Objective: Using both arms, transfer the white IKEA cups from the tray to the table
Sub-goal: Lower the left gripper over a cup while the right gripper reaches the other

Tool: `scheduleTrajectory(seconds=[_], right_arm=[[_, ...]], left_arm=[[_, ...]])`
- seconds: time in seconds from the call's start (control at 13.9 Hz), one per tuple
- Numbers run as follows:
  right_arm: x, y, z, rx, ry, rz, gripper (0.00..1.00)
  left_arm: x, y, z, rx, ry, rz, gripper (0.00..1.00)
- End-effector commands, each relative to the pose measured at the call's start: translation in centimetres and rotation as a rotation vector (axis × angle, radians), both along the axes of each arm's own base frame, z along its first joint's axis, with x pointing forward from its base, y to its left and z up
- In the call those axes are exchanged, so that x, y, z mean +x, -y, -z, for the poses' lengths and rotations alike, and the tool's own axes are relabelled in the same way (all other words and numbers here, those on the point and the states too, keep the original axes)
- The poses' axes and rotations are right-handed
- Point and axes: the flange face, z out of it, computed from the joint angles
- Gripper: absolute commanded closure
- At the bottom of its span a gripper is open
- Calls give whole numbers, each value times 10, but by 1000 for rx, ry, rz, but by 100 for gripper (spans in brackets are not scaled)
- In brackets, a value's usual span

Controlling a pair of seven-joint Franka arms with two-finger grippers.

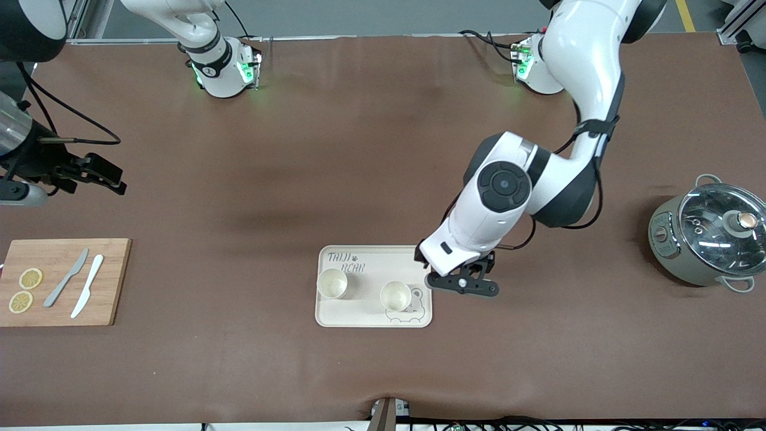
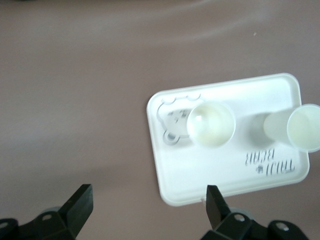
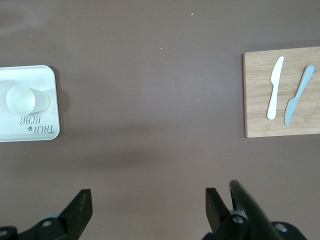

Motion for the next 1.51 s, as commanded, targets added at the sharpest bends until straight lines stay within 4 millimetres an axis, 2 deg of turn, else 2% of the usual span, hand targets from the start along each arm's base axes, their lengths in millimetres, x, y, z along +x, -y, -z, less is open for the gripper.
scheduleTrajectory(seconds=[0.0,0.07,0.22,0.43,0.57,0.79,1.08,1.44], right_arm=[[6,1,17,1,-19,12,0],[13,-2,29,17,-32,13,0],[20,-8,36,34,-18,11,0],[35,-30,57,39,-11,39,0],[44,-54,72,70,-9,79,0],[57,-76,97,98,2,118,0],[70,-125,133,106,37,152,0],[81,-185,176,115,64,200,0]], left_arm=[[6,29,54,31,64,12,0],[6,35,65,43,95,17,0],[10,39,87,28,123,21,0],[8,52,122,-4,168,25,0],[10,51,128,-12,183,25,0],[12,52,135,-28,210,29,0],[17,49,139,-53,263,29,0],[14,49,148,-46,254,28,0]])
